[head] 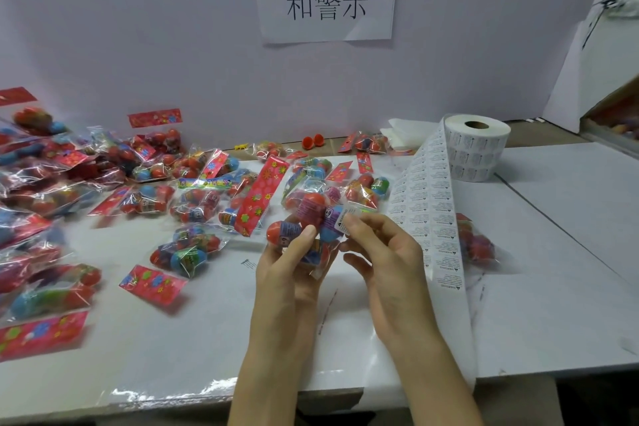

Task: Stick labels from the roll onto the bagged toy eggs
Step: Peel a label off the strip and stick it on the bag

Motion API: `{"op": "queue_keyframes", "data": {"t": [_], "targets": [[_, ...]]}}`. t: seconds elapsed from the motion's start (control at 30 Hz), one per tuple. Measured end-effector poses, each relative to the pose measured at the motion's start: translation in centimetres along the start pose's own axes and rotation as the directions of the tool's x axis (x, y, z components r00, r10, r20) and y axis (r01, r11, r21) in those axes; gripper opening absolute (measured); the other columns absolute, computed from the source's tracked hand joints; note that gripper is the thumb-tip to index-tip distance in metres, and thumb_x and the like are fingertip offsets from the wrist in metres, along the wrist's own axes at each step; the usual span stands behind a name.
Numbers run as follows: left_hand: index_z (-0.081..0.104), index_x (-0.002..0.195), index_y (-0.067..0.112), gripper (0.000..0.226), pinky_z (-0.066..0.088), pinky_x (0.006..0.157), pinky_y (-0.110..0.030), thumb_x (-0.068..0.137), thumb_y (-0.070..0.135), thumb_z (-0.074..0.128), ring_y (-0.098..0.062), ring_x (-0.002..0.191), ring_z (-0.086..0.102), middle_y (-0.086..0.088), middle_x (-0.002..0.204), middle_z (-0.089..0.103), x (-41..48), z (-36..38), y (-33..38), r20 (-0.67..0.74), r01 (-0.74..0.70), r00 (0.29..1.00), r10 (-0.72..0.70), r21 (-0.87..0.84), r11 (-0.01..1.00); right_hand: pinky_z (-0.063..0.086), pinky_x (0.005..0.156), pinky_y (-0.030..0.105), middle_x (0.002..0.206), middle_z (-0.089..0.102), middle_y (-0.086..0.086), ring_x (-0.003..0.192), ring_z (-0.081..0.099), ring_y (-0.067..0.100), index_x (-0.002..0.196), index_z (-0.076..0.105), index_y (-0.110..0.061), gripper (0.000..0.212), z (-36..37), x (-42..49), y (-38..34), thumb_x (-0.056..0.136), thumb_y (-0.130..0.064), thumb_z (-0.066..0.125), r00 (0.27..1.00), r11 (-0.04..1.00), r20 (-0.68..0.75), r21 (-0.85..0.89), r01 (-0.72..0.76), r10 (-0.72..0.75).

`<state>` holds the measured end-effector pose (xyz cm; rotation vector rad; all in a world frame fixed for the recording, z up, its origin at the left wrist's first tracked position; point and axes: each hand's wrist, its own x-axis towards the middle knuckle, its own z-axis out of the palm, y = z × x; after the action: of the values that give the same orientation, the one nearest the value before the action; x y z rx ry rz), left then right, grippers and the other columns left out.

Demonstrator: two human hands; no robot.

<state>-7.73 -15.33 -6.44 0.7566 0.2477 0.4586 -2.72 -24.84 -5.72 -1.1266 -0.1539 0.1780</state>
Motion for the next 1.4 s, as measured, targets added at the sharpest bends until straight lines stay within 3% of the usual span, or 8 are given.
{"op": "queue_keyframes", "data": {"t": [0.27,0.4,0.63,0.73,0.83,0.93,1.1,1.4], "targets": [[0.06,0.134,-0.003,0.052,0.052,0.104,-0.042,0.085,0.012,0.067,-0.029,0.111,0.071,-0.023,0.126,0.07,0.09,-0.03,-0.27,-0.023,-0.018,1.0,0.018,-0.022,1.0,0.049,0.066,0.02,0.078,0.069,0.001,0.069,0.063,0.009,0.076,0.073,-0.021,0.013,0.15,-0.07,0.02,0.072,-0.032,0.079,0.996,0.996,0.078,0.072,-0.043,0.037],[0.056,0.137,-0.007,0.054,0.051,0.104,-0.042,0.086,0.01,0.066,-0.03,0.11,0.07,-0.027,0.127,0.069,0.26,-0.1,-0.38,-0.063,-0.037,0.997,0.034,-0.043,0.998,0.048,0.07,0.023,0.079,0.07,0.002,0.072,0.063,0.011,0.076,0.073,-0.023,0.01,0.09,-0.16,0.06,0.075,-0.03,0.08,0.99,0.999,0.135,0.034,-0.029,0.024],[0.059,0.138,0.001,0.043,0.057,0.09,-0.033,0.096,0.008,0.064,-0.023,0.104,0.075,-0.016,0.119,0.075,0.38,-0.22,-0.29,-0.226,-0.067,0.973,0.051,-0.063,0.996,0.05,0.068,0.022,0.073,0.065,-0.006,0.07,0.059,0.012,0.071,0.071,-0.024,0.008,0.17,-0.48,0.12,0.075,-0.025,0.078,0.973,0.99,0.208,-0.07,0.121,-0.104],[0.058,0.14,0.002,0.045,0.058,0.088,-0.031,0.097,0.01,0.064,-0.023,0.113,0.072,-0.015,0.127,0.072,0.63,-0.45,0.06,-0.304,-0.09,0.951,0.053,-0.108,0.99,0.051,0.068,0.023,0.075,0.066,-0.004,0.07,0.058,0.011,0.073,0.07,-0.023,0.009,0.27,-0.64,0.08,0.077,-0.021,0.077,0.951,0.98,0.269,-0.08,0.181,-0.153],[0.06,0.139,0.005,0.045,0.058,0.085,-0.027,0.095,0.012,0.066,-0.023,0.111,0.073,-0.013,0.124,0.074,0.28,-0.2,0.02,-0.275,-0.106,0.958,0.085,-0.063,0.992,0.05,0.069,0.026,0.077,0.067,-0.007,0.068,0.058,0.011,0.076,0.072,-0.027,0.006,0.37,-0.57,0.07,0.078,-0.026,0.077,0.958,0.987,0.266,-0.087,0.137,-0.11],[0.059,0.138,0.002,0.05,0.056,0.092,-0.033,0.09,0.01,0.069,-0.024,0.107,0.074,-0.018,0.124,0.072,-0.02,0.02,-0.11,-0.198,-0.093,0.977,0.083,-0.039,0.995,0.049,0.067,0.026,0.074,0.066,-0.008,0.064,0.057,0.01,0.075,0.073,-0.028,0.007,0.23,-0.35,0.11,0.074,-0.03,0.081,0.98,0.996,0.2,-0.078,0.039,-0.023],[0.059,0.135,0.0,0.061,0.055,0.092,-0.033,0.078,0.012,0.074,-0.025,0.103,0.073,-0.019,0.118,0.073,-0.14,-0.14,-0.07,-0.11,-0.073,0.991,0.071,-0.01,0.997,0.047,0.064,0.022,0.075,0.067,-0.007,0.062,0.057,0.008,0.073,0.074,-0.029,0.013,-0.01,0.0,0.34,0.082,-0.024,0.081,0.988,0.997,0.138,-0.042,-0.058,0.063],[0.066,0.124,0.001,0.05,0.062,0.08,-0.026,0.077,0.012,0.075,-0.023,0.096,0.075,-0.016,0.11,0.075,-0.03,-0.06,-0.12,-0.107,-0.087,0.991,0.086,-0.01,0.996,0.049,0.068,0.02,0.079,0.069,-0.005,0.066,0.058,0.006,0.078,0.078,-0.026,0.007,-0.09,0.02,0.44,0.078,-0.033,0.079,0.969,0.999,0.246,0.0,-0.034,0.033]]}}
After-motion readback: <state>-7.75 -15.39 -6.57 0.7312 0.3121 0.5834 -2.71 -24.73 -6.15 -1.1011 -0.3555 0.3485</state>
